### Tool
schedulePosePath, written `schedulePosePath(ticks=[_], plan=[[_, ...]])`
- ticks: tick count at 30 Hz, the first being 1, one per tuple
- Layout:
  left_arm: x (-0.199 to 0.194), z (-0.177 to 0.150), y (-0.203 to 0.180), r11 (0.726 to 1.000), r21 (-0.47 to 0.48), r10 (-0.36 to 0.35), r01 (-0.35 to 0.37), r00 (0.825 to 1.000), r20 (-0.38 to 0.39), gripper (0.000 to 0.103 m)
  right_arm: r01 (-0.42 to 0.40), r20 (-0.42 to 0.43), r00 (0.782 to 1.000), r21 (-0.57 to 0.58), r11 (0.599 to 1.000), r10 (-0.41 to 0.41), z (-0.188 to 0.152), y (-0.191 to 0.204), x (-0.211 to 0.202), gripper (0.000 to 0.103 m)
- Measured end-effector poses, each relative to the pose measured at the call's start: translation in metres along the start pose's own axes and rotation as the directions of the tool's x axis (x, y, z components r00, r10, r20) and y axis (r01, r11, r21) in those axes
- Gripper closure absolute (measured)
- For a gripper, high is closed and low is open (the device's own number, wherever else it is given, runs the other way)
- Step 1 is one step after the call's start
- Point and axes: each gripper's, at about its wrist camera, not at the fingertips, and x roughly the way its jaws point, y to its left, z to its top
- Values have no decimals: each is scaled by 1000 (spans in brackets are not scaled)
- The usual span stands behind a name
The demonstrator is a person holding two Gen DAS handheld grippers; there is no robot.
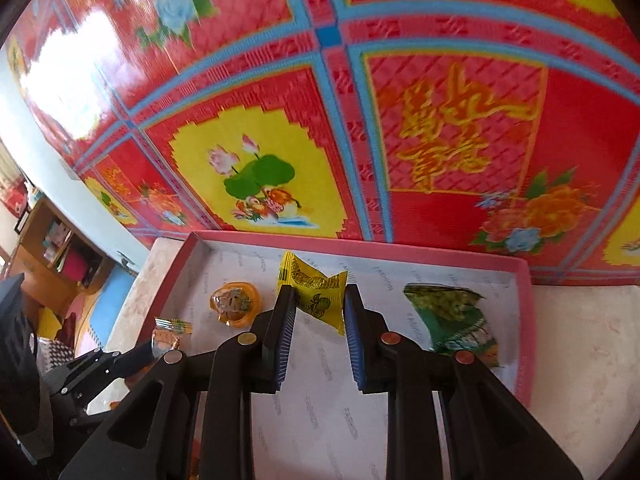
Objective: Organize snacks
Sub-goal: 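Carry the yellow packet into the pink box while the left tool grasps and carries the gummy pack there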
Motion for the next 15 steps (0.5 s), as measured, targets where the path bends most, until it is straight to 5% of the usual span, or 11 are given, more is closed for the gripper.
schedulePosePath(ticks=[15], plan=[[26, -2, 5, 1000, -3, 6, -6, 1000, -15, 61, 14, -55, 998, 27, 1000, -13, -1, -8, 39, 77]])
